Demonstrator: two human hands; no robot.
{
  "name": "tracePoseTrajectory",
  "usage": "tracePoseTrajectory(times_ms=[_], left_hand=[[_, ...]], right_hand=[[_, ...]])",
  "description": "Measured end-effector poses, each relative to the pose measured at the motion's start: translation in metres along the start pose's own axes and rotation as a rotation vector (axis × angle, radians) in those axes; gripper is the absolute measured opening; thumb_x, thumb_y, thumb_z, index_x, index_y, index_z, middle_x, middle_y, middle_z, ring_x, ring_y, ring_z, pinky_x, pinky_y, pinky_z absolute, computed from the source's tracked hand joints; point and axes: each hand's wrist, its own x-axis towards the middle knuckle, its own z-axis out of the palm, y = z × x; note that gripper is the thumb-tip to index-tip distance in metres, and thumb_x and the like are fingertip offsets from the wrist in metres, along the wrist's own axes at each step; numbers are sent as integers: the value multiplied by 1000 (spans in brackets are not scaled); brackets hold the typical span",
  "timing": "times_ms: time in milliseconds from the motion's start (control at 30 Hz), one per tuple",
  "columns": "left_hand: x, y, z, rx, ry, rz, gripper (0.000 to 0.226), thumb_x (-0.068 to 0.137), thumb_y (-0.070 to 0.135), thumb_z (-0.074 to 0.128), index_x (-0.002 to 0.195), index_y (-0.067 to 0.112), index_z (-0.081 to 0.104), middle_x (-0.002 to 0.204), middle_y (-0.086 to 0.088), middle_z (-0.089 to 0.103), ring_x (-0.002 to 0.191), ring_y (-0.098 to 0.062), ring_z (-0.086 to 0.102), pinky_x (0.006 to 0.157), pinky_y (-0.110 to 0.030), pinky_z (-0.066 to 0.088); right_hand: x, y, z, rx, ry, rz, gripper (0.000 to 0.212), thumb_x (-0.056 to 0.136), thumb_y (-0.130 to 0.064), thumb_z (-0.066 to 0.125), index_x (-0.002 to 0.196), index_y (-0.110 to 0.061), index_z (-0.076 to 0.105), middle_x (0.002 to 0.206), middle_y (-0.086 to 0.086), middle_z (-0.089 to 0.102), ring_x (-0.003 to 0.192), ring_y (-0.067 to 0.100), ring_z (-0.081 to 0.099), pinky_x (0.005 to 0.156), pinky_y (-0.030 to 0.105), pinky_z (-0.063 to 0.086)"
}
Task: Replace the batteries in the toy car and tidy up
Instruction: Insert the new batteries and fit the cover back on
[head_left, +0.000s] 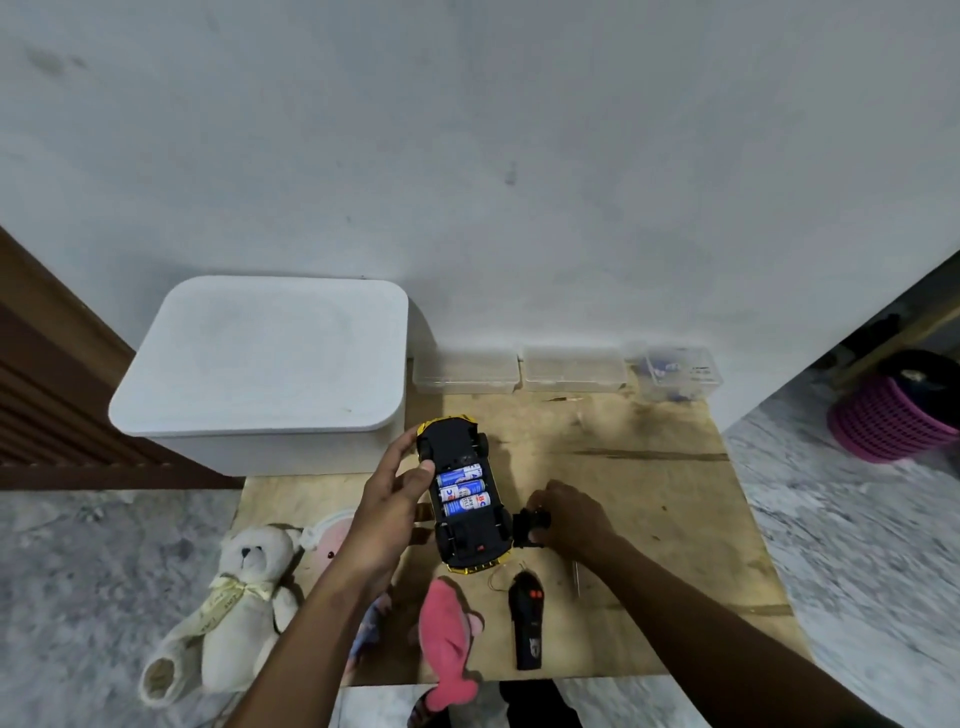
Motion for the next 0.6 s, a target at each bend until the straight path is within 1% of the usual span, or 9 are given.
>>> tracePoseTrajectory(times_ms=[100,167,267,300,367,433,467,500,600], left_hand=[[-1,0,-1,2,-3,4,39,105,23,50,133,51,54,108,-1,75,89,-25,69,68,-37,54],[-2,2,-1,6,-12,12,39,105,24,50,134,51,53,109,-1,76,92,-25,70,69,-37,54],[-6,5,0,10,-21,26,39,105,25,50,135,50,52,109,-4,76,91,-23,70,69,-37,54],[-7,6,0,9,-20,32,39,105,25,50,136,48,52,108,-5,76,91,-24,71,70,-38,54],[-10,8,0,9,-22,45,39,105,24,51,138,47,51,107,-5,76,100,-29,71,78,-42,53],[-13,11,-1,6,-22,57,40,105,25,52,138,46,51,107,-2,77,110,-33,69,84,-44,52],[-15,13,-1,4,-22,60,40,105,25,52,138,46,51,107,-1,77,112,-34,68,84,-43,52],[-17,15,-2,5,-24,61,40,105,25,52,139,46,50,108,0,77,113,-33,68,81,-42,52],[-23,20,-1,6,-32,62,40,105,27,52,139,48,50,112,1,75,113,-29,69,70,-32,52]], right_hand=[[-1,3,2,77,19,27,27,90,-36,65,116,-28,67,115,0,64,104,18,61,83,31,49],[-2,5,4,131,40,50,22,91,-35,64,112,-29,70,112,-1,69,97,15,64,82,30,53],[-5,9,3,199,72,65,20,91,-32,66,109,-26,73,106,-1,73,88,10,65,79,28,55],[-7,10,0,238,97,65,21,90,-30,68,109,-24,73,103,-1,73,84,8,64,77,25,54],[-14,10,-10,367,173,75,23,89,-25,71,111,-24,72,92,-1,73,75,6,65,67,20,52],[-23,8,-26,514,278,99,17,88,-19,73,104,-27,71,81,0,72,64,8,66,57,22,52],[-29,5,-36,586,337,104,15,89,-16,72,97,-28,70,78,0,72,58,9,65,53,24,53],[-35,2,-46,644,396,90,17,91,-12,70,91,-29,69,77,0,72,54,8,64,50,23,52],[-53,-12,-70,737,519,25,25,96,-8,62,87,-30,69,78,-6,71,53,2,63,47,13,45]])
